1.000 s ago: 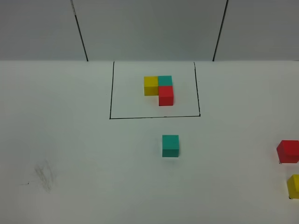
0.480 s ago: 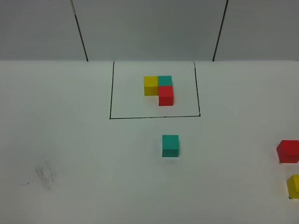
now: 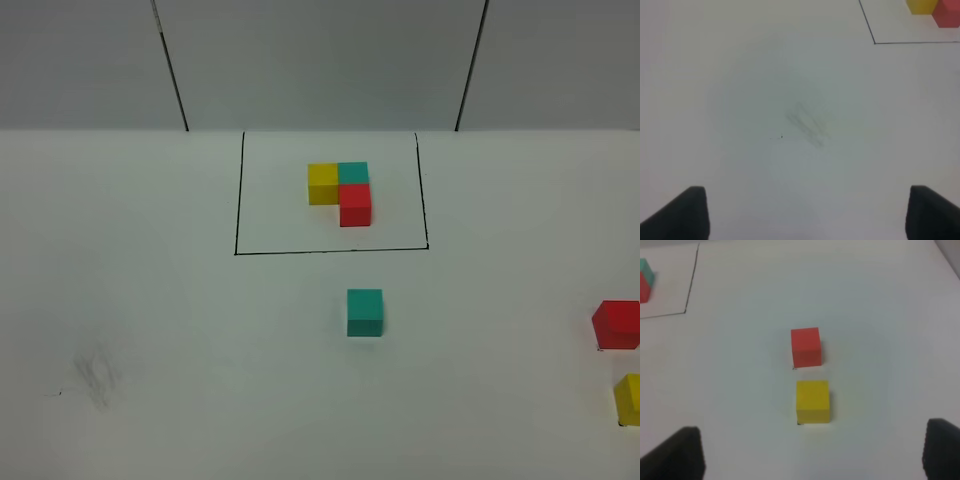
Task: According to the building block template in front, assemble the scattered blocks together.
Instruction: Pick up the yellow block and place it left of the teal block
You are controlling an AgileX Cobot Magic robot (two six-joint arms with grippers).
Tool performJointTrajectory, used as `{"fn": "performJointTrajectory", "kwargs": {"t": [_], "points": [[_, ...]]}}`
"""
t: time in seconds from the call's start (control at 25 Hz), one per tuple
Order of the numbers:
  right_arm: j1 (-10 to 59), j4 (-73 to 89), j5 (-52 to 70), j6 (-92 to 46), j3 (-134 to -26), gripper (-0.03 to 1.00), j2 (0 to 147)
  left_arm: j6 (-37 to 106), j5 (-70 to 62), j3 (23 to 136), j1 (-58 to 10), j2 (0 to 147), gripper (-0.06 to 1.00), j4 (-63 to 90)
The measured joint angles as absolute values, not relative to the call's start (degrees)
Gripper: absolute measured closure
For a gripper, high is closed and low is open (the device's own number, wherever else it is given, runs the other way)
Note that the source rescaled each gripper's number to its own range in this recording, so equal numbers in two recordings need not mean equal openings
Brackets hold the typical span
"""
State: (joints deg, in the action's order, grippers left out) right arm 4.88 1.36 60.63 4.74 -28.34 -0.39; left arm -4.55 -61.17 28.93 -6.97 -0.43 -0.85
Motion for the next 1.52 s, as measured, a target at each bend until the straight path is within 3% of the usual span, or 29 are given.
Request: {"fn": "performJointTrajectory", "kwargs": {"t": [1.16,1.52], "points": [[4.9,1.1,60.6,5.7,-28.3,0.10,-0.1,-4.6,-61.2,28.9,-7.0,-0.4,0.18,-0.8],[4.9,-1.8,52.5,10.1,-29.9,0.10,21.1,-4.6,-61.2,28.9,-7.0,-0.4,0.18,-0.8]]}}
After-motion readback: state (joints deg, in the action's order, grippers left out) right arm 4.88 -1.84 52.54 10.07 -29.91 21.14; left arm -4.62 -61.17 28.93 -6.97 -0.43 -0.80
